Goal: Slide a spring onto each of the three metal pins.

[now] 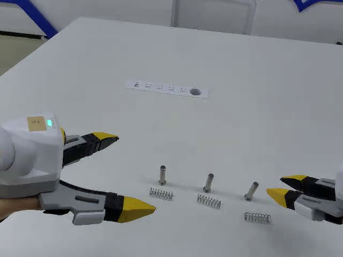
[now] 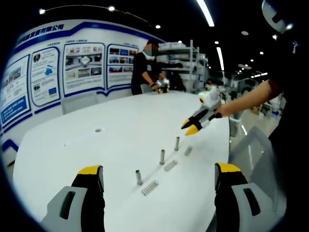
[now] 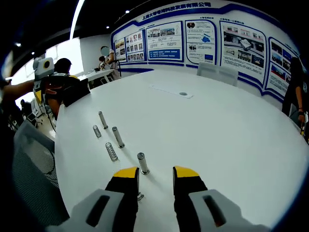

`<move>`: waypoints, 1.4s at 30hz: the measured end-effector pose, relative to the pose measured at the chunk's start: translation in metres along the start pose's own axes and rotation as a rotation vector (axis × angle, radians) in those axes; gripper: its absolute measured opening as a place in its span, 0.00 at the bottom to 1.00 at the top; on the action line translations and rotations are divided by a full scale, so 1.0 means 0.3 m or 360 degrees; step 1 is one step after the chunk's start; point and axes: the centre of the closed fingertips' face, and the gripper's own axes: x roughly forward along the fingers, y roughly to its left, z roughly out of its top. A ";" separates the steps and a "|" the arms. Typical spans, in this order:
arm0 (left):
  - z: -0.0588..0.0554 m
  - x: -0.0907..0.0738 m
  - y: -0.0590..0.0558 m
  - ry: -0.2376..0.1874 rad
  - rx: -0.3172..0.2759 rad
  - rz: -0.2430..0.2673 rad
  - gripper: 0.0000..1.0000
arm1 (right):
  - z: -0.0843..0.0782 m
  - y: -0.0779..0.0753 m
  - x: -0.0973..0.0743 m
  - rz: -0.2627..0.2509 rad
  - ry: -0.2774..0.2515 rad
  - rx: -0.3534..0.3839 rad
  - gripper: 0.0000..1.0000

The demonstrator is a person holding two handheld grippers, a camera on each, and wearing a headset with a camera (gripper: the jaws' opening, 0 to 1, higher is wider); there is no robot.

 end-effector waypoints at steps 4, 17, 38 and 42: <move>0.005 0.008 -0.001 -0.0014 -0.0020 -0.0001 0.99 | -0.079 0.035 0.010 0.0088 0.0125 -0.0070 0.30; -0.051 -0.017 0.006 0.0050 -0.0050 0.0029 0.99 | -0.198 0.087 0.079 0.0236 0.0330 -0.0254 0.31; -0.060 0.021 -0.012 0.0090 -0.0069 -0.0008 0.97 | -0.190 0.121 0.083 0.0351 0.0322 -0.0342 0.20; -0.066 0.018 -0.016 0.0101 -0.0073 -0.0015 0.97 | -0.187 0.128 0.085 0.0388 0.0322 -0.0369 0.20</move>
